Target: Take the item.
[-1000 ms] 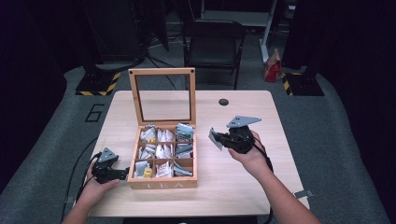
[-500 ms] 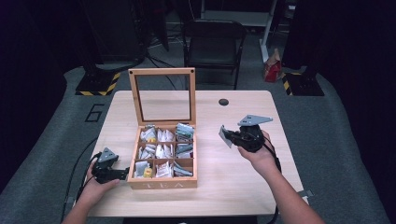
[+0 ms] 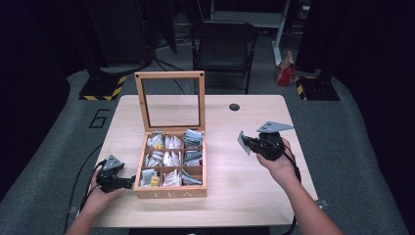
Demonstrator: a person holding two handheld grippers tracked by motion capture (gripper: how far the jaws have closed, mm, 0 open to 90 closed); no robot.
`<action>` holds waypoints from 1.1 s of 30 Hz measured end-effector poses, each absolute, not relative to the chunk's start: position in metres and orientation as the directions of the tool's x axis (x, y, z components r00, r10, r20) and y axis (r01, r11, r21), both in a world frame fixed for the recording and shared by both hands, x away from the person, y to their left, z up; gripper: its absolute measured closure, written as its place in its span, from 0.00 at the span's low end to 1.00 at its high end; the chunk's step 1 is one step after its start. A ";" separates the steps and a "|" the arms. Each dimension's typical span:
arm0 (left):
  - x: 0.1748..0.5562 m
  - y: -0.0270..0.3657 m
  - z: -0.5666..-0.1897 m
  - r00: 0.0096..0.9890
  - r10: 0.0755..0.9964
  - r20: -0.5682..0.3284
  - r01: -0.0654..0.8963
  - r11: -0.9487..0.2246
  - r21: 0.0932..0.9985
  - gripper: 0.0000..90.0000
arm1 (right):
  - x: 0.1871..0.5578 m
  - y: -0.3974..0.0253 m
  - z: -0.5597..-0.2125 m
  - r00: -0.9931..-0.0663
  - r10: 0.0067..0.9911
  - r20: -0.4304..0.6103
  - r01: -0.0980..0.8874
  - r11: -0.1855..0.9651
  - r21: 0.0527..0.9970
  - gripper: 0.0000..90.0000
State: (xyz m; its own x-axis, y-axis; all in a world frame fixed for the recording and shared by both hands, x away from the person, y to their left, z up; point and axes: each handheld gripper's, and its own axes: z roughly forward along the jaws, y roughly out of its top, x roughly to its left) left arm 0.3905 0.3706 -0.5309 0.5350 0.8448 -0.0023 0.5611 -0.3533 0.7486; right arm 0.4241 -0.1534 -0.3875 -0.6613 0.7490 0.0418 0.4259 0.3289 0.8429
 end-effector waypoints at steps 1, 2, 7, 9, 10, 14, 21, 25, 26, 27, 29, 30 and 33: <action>0.390 0.371 -0.531 0.535 0.845 -0.001 0.561 -0.354 0.749 0.16 | 0.424 -0.154 -0.388 -0.657 0.752 0.043 0.430 0.327 0.842 1.00; 0.390 0.371 -0.531 0.535 0.845 -0.002 0.561 -0.354 0.748 0.16 | 0.424 -0.155 -0.390 -0.654 0.755 0.044 0.433 0.326 0.840 1.00; 0.390 0.371 -0.531 0.535 0.845 -0.002 0.561 -0.353 0.748 0.16 | 0.424 -0.156 -0.397 -0.644 0.764 0.042 0.443 0.328 0.834 1.00; 0.390 0.371 -0.531 0.535 0.845 -0.003 0.561 -0.353 0.749 0.16 | 0.424 -0.156 -0.401 -0.644 0.764 0.039 0.444 0.331 0.832 1.00; 0.390 0.371 -0.531 0.535 0.845 -0.005 0.562 -0.352 0.749 0.16 | 0.424 -0.156 -0.402 -0.644 0.764 0.036 0.444 0.336 0.831 1.00; 0.390 0.371 -0.531 0.535 0.845 -0.002 0.561 -0.354 0.748 0.16 | 0.424 -0.156 -0.409 -0.639 0.768 0.031 0.449 0.340 0.826 1.00; 0.390 0.371 -0.531 0.535 0.845 -0.002 0.561 -0.354 0.749 0.16 | 0.423 -0.156 -0.421 -0.633 0.774 0.031 0.462 0.346 0.817 1.00; 0.390 0.371 -0.531 0.535 0.845 -0.002 0.561 -0.354 0.749 0.16 | 0.422 -0.156 -0.429 -0.623 0.782 0.039 0.475 0.338 0.813 1.00; 0.390 0.371 -0.531 0.535 0.845 -0.002 0.561 -0.354 0.748 0.16 | 0.422 -0.157 -0.431 -0.622 0.782 0.041 0.479 0.339 0.810 1.00; 0.390 0.371 -0.531 0.535 0.845 -0.002 0.561 -0.354 0.748 0.16 | 0.422 -0.157 -0.431 -0.622 0.782 0.041 0.479 0.339 0.810 1.00; 0.390 0.371 -0.531 0.535 0.845 -0.003 0.561 -0.353 0.749 0.16 | 0.422 -0.157 -0.436 -0.618 0.785 0.039 0.484 0.341 0.806 1.00; 0.390 0.371 -0.531 0.535 0.845 -0.002 0.561 -0.354 0.749 0.16 | 0.422 -0.157 -0.437 -0.619 0.784 0.039 0.483 0.342 0.806 1.00; 0.390 0.371 -0.531 0.535 0.845 -0.002 0.561 -0.354 0.749 0.16 | 0.421 -0.157 -0.442 -0.616 0.787 0.040 0.485 0.339 0.806 1.00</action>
State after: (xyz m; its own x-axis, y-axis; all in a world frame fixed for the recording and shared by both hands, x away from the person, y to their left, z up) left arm 0.3905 0.3707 -0.5308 0.5354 0.8446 -0.0023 0.5610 -0.3536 0.7485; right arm 0.4210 -0.1569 -0.4417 -0.6160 0.7867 0.0402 0.4853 0.3388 0.8060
